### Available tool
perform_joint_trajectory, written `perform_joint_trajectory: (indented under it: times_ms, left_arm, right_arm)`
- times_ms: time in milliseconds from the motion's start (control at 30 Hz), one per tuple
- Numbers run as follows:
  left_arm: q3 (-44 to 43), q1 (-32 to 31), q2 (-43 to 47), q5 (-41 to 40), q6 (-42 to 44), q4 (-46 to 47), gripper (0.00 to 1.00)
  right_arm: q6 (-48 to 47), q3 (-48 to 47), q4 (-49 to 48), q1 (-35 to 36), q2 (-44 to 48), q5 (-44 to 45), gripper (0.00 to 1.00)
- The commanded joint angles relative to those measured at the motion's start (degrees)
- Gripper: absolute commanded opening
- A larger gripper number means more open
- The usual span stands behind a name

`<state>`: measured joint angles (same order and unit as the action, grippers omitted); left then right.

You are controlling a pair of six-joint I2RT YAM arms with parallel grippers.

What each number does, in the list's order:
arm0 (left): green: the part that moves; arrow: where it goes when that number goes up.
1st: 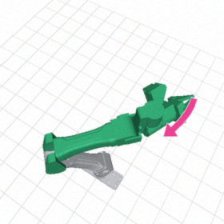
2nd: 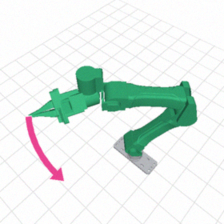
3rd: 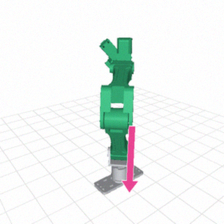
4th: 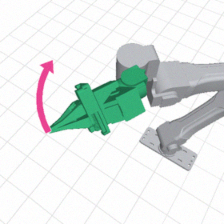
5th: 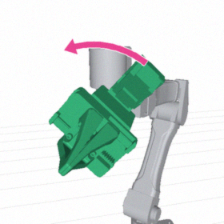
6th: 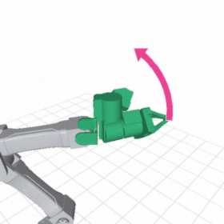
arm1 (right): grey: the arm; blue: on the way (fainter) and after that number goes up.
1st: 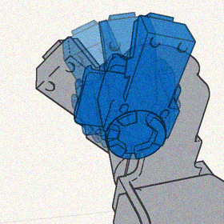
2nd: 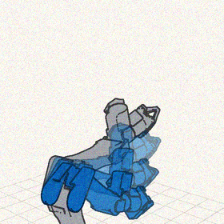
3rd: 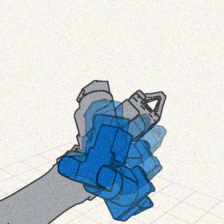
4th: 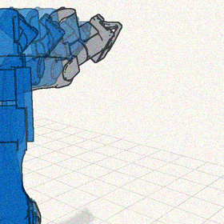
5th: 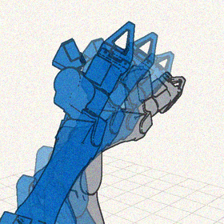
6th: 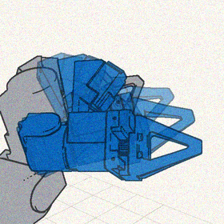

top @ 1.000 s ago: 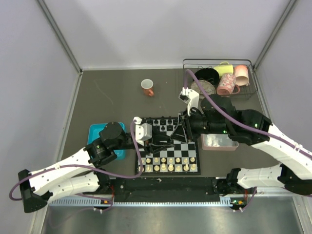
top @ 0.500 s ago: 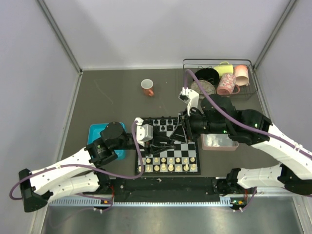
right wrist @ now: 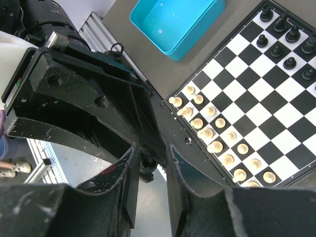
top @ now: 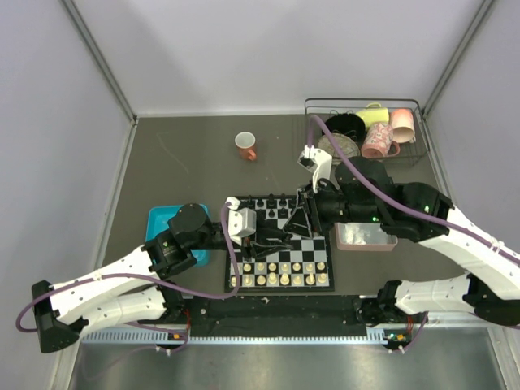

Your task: Set up the chess pieces on the board

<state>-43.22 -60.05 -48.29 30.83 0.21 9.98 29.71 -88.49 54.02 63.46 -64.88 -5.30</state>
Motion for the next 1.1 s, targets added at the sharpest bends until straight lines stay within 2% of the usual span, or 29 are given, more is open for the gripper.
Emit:
perform_joint_trajectory:
  times_ms: [0, 200, 567, 667, 767, 1067]
  left_arm:
    - [-1.43, -0.24, 0.22, 0.11, 1.02, 1.71, 0.21]
    - [-1.51, -0.24, 0.13, 0.11, 1.29, 1.54, 0.21]
    - [-1.51, -0.24, 0.04, 0.81, 1.29, 1.18, 0.21]
    - [-1.52, -0.24, 0.13, 0.99, 1.29, 1.18, 0.20]
    - [-1.51, -0.24, -0.05, 1.08, 1.29, 1.18, 0.20]
    - [-1.60, -0.42, -0.31, 1.25, 1.29, 1.27, 0.20]
  right_arm:
    - [-0.27, 0.60, -1.55, -0.53, 1.60, -1.03, 0.28]
    - [-0.27, 0.95, -1.37, -1.06, 2.39, -2.52, 0.28]
    - [-0.27, 1.48, -1.46, -2.20, 3.10, -3.84, 0.21]
    - [-0.18, 1.56, -1.46, -2.20, 3.01, -3.93, 0.21]
    - [-0.18, 1.56, -1.55, -2.20, 2.83, -3.84, 0.25]
    - [-0.18, 1.48, -1.72, -2.29, 2.22, -4.28, 0.22]
